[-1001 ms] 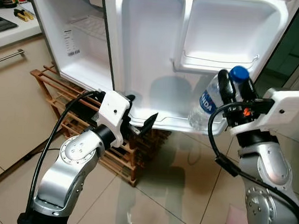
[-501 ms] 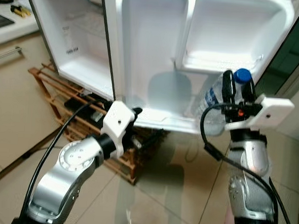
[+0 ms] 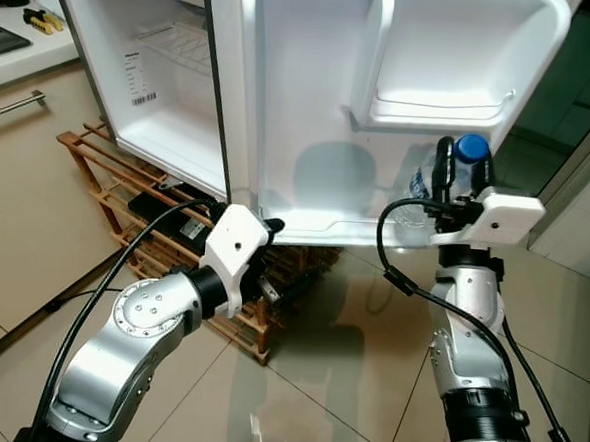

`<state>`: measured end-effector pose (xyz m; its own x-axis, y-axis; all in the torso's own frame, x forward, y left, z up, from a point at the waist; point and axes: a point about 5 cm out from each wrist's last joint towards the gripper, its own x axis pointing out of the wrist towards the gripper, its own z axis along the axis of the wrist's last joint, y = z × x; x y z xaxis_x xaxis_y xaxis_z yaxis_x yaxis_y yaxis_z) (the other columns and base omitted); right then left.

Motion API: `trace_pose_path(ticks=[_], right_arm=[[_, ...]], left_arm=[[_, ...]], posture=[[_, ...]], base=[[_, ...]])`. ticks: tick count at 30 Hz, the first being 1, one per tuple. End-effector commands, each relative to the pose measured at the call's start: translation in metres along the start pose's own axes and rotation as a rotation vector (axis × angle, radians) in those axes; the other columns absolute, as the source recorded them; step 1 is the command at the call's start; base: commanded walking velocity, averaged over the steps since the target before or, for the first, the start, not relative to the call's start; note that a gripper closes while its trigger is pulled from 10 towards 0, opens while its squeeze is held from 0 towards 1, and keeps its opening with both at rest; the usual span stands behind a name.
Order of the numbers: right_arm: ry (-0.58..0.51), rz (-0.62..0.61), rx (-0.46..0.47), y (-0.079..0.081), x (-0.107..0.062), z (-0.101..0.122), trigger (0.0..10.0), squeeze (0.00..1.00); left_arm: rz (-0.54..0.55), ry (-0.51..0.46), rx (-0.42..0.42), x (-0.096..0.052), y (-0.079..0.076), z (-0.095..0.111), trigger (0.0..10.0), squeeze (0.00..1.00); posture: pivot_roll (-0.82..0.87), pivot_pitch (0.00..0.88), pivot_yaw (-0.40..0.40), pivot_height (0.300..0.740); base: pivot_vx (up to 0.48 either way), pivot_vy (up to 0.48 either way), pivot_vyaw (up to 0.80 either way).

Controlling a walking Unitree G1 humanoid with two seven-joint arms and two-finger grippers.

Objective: Restocking fridge

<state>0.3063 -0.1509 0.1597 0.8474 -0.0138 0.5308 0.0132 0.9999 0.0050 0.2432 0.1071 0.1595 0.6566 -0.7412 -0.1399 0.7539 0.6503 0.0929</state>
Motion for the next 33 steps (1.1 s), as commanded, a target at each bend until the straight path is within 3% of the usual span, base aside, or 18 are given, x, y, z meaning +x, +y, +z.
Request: trace_pose_path(ticks=[1, 10, 20, 33], right_arm=[[0.076, -0.013, -0.017, -0.004, -0.008, -0.016, 10.0, 0.00], [0.228, -0.045, -0.005, -0.013, -0.020, -0.046, 10.0, 0.00], [0.136, -0.052, 0.006, -0.020, -0.008, -0.033, 10.0, 0.00], [-0.040, -0.058, 0.074, -0.022, 0.009, 0.009, 10.0, 0.00]], left_arm=[[-0.024, -0.009, 0.023, 0.000, -0.002, 0.006, 10.0, 0.00], [-0.041, -0.006, 0.034, 0.000, -0.002, 0.007, 10.0, 0.00], [-0.049, -0.004, 0.038, 0.000, -0.004, 0.006, 10.0, 0.00], [-0.024, -0.003, 0.052, 0.004, -0.003, 0.004, 10.0, 0.00]], posture=[[0.01, 0.026, 0.023, 0.740], [0.01, 0.014, 0.017, 0.740], [0.00, 0.000, 0.020, 0.740], [-0.01, 0.000, 0.013, 0.740]], base=[[0.000, 0.000, 0.00], [0.000, 0.000, 0.00], [0.000, 0.000, 0.00], [0.000, 0.000, 0.00]])
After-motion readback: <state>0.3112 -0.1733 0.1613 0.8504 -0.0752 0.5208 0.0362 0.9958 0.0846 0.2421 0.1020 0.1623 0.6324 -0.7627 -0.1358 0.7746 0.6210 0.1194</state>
